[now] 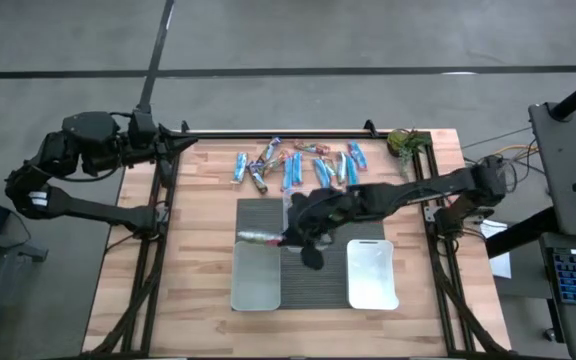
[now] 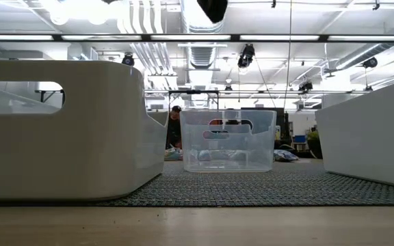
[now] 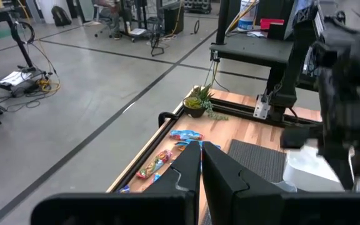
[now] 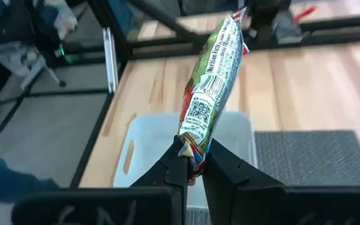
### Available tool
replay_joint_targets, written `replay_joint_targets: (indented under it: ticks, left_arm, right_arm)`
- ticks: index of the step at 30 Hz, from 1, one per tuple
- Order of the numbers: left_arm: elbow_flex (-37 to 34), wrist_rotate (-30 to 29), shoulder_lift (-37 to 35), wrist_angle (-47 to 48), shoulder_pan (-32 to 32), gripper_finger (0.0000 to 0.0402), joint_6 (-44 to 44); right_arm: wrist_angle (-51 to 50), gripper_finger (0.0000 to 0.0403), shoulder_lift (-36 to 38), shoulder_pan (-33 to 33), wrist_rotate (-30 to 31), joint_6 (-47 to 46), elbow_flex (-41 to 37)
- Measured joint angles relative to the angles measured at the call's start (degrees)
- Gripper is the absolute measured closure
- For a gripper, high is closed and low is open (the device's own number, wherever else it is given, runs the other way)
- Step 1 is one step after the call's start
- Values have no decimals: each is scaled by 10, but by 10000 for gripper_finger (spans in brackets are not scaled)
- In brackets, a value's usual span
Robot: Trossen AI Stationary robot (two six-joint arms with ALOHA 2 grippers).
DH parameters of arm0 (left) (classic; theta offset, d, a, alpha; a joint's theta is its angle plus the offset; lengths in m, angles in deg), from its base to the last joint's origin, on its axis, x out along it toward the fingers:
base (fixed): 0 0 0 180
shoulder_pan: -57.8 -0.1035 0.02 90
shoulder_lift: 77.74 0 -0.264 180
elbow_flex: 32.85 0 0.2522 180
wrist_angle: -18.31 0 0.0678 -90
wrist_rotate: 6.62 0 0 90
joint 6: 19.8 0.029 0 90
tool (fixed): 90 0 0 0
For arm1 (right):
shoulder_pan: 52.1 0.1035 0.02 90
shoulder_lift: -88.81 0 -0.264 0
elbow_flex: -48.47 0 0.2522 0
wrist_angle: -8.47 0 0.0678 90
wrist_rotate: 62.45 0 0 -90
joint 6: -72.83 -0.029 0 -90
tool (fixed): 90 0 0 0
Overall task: Pick and place Granola Bars by type
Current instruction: Put the red granola bar into the gray bin
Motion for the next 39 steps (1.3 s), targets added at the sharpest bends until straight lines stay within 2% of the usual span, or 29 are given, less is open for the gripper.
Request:
replay_joint_targets:
  ticks: [15, 25, 39]
  left_arm:
    - [0, 0, 0, 0, 0, 401, -1]
    - [0, 0, 0, 2, 0, 401, -2]
    - [0, 0, 0, 2, 0, 401, -2]
  right_arm:
    - [55, 380, -116, 13, 0, 29, -1]
    - [68, 380, -156, 14, 0, 36, -1]
    - [70, 380, -164, 13, 3, 43, -3]
